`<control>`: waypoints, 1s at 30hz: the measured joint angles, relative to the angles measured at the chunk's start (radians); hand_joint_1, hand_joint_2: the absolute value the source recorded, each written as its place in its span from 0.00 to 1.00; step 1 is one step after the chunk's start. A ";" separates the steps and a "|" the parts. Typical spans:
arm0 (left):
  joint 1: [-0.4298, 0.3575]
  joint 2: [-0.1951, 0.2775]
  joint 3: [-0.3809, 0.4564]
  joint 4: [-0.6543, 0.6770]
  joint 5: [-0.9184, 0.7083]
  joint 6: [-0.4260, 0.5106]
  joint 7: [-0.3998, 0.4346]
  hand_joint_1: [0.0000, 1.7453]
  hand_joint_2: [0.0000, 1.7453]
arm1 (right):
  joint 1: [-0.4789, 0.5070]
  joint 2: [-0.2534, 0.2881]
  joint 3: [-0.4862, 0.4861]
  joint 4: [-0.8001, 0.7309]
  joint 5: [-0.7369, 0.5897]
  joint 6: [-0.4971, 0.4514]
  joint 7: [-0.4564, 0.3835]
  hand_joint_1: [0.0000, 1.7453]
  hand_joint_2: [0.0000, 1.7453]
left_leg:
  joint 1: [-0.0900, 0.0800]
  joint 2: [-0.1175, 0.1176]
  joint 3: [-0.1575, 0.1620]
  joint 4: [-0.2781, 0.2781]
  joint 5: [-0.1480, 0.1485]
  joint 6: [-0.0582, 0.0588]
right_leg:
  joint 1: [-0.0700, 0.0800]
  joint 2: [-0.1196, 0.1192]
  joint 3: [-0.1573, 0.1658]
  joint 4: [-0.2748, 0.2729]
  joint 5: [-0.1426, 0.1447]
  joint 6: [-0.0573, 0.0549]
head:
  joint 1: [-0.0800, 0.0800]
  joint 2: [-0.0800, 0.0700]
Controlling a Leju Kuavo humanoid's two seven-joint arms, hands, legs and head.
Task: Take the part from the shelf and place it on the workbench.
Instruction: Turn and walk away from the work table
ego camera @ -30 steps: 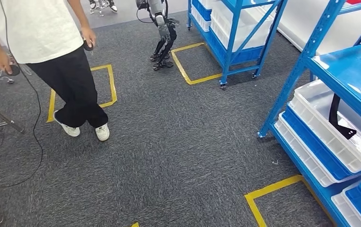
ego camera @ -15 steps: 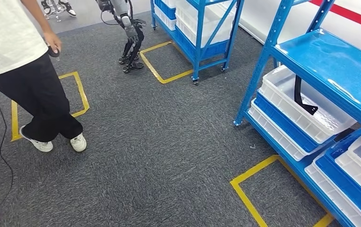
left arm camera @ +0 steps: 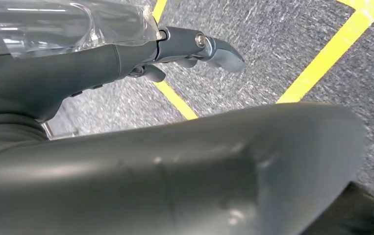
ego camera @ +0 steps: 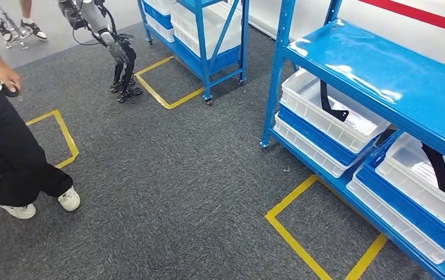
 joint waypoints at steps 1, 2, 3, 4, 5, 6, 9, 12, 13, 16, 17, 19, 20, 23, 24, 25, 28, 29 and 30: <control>0.001 0.000 0.000 0.000 0.000 -0.001 0.000 0.00 0.00 | 0.001 0.000 0.001 0.000 0.000 -0.001 0.000 0.00 0.00 | 0.000 -0.002 0.013 -0.029 0.023 0.001 | -0.001 0.014 0.000 0.000 0.001 0.001 | 0.000 0.000; 0.001 0.000 0.000 0.000 0.000 -0.001 0.000 0.00 0.00 | 0.001 0.000 0.002 0.000 -0.001 -0.001 0.000 0.00 0.00 | 0.001 -0.010 0.045 -0.098 0.061 0.003 | -0.002 0.027 0.000 0.000 0.003 0.004 | 0.000 0.000; 0.000 0.000 0.000 0.000 0.000 -0.002 0.000 0.00 0.00 | 0.002 0.000 0.002 0.000 -0.001 -0.002 0.000 0.00 0.00 | 0.003 -0.031 0.084 -0.180 0.099 0.005 | -0.003 0.039 0.000 0.000 0.005 0.007 | 0.000 0.000; -0.001 0.000 0.000 0.000 0.001 -0.002 0.000 0.00 0.00 | 0.001 0.000 0.003 0.000 -0.003 -0.002 0.001 0.00 0.00 | 0.005 -0.055 0.119 -0.260 0.129 0.007 | -0.003 0.053 -0.003 0.002 0.007 0.011 | 0.000 0.000; -0.002 0.000 0.000 0.000 0.003 -0.002 0.000 0.00 0.00 | 0.000 0.000 0.003 0.000 -0.004 -0.002 0.001 0.00 0.00 | 0.006 -0.075 0.141 -0.313 0.148 0.008 | -0.003 0.064 -0.007 0.002 0.011 0.015 | 0.000 0.000; -0.002 0.000 0.000 0.000 0.006 -0.002 0.000 0.00 0.00 | 0.001 0.000 0.003 0.000 -0.006 -0.002 0.001 0.00 0.00 | 0.006 -0.086 0.150 -0.338 0.154 0.010 | -0.002 0.075 -0.012 0.002 0.015 0.021 | 0.000 0.000; -0.004 -0.001 0.000 -0.001 0.011 -0.002 0.000 0.00 0.00 | 0.008 -0.002 0.004 0.001 -0.008 -0.004 0.001 0.00 0.00 | 0.004 -0.062 0.151 -0.349 0.163 0.026 | -0.003 0.086 -0.024 0.002 0.018 0.037 | 0.000 0.000; -0.005 -0.002 0.000 -0.002 0.012 -0.002 0.001 0.00 0.00 | 0.007 -0.002 0.006 0.002 -0.010 -0.005 0.004 0.00 0.00 | 0.003 -0.025 0.152 -0.353 0.172 0.042 | 0.003 0.005 -0.089 0.154 -0.076 0.043 | 0.003 0.000; -0.002 -0.002 0.000 -0.002 0.012 -0.002 0.001 0.00 0.00 | 0.005 -0.001 0.006 0.002 -0.011 -0.005 0.004 0.00 0.00 | 0.001 -0.011 0.151 -0.353 0.173 0.043 | 0.004 -0.010 -0.124 0.237 -0.116 0.044 | 0.003 0.000; 0.002 -0.002 -0.001 -0.002 0.012 -0.002 0.005 0.00 0.00 | 0.005 0.000 0.008 0.002 -0.012 -0.004 0.004 0.00 0.00 | -0.004 0.028 0.149 -0.353 0.172 0.044 | 0.004 -0.023 -0.149 0.314 -0.131 0.042 | 0.003 0.000; 0.000 -0.002 -0.001 -0.002 0.012 -0.002 0.005 0.00 0.00 | 0.005 -0.001 0.009 0.002 -0.013 -0.004 0.004 0.00 0.00 | -0.005 0.039 0.150 -0.353 0.171 0.043 | 0.005 -0.029 -0.115 0.256 -0.101 0.038 | 0.003 0.000; -0.003 -0.002 -0.001 -0.002 0.012 -0.002 0.006 0.00 0.00 | 0.005 -0.001 0.010 0.002 -0.015 -0.004 0.004 0.00 0.00 | -0.007 0.056 0.152 -0.352 0.167 0.039 | 0.013 -0.066 -0.026 0.095 -0.040 0.028 | 0.003 0.000; -0.003 -0.002 -0.001 -0.002 0.011 -0.002 0.006 0.00 0.00 | 0.004 -0.001 0.010 0.002 -0.016 -0.004 0.003 0.00 0.00 | -0.009 0.065 0.153 -0.351 0.165 0.036 | 0.019 -0.082 0.002 0.041 -0.024 0.022 | 0.003 0.000; -0.005 -0.002 -0.001 -0.003 0.010 -0.005 0.007 0.00 0.00 | 0.005 -0.001 0.011 0.002 -0.018 -0.004 -0.001 0.00 0.00 | -0.013 0.093 0.157 -0.351 0.160 0.024 | 0.026 -0.076 0.015 0.006 -0.020 0.009 | 0.004 0.000; -0.008 -0.002 -0.001 -0.003 0.010 -0.007 0.007 0.00 0.00 | 0.006 0.000 0.011 0.002 -0.019 -0.005 -0.001 0.00 0.00 | -0.012 0.090 0.157 -0.347 0.153 0.020 | 0.023 -0.067 0.016 0.004 -0.019 0.005 | 0.004 0.000; -0.011 -0.002 -0.002 -0.003 0.010 -0.008 0.007 0.00 0.00 | 0.006 0.000 0.011 0.002 -0.020 -0.005 -0.001 0.00 0.00 | -0.010 0.076 0.151 -0.327 0.137 0.015 | 0.019 -0.058 0.017 0.001 -0.016 0.001 | 0.004 0.000; -0.013 -0.001 -0.005 -0.003 0.011 -0.009 0.007 0.00 0.00 | 0.002 0.002 0.012 0.002 -0.024 -0.005 -0.002 0.00 0.00 | -0.004 0.014 0.063 -0.128 0.035 0.002 | 0.015 -0.032 0.016 -0.002 -0.009 -0.012 | 0.004 0.000; -0.011 -0.001 -0.006 -0.003 0.012 -0.009 0.007 0.00 0.00 | 0.001 0.002 0.012 0.002 -0.026 -0.005 -0.002 0.00 0.00 | -0.003 0.007 0.028 -0.053 0.008 0.000 | 0.015 -0.020 0.014 -0.001 -0.007 -0.014 | 0.004 0.000; -0.008 -0.001 -0.006 -0.003 0.013 -0.009 0.007 0.00 0.00 | 0.001 0.001 0.012 0.002 -0.028 -0.005 -0.002 0.00 0.00 | -0.003 0.003 0.007 -0.009 -0.001 -0.001 | 0.015 -0.007 0.013 -0.001 -0.006 -0.014 | 0.004 0.000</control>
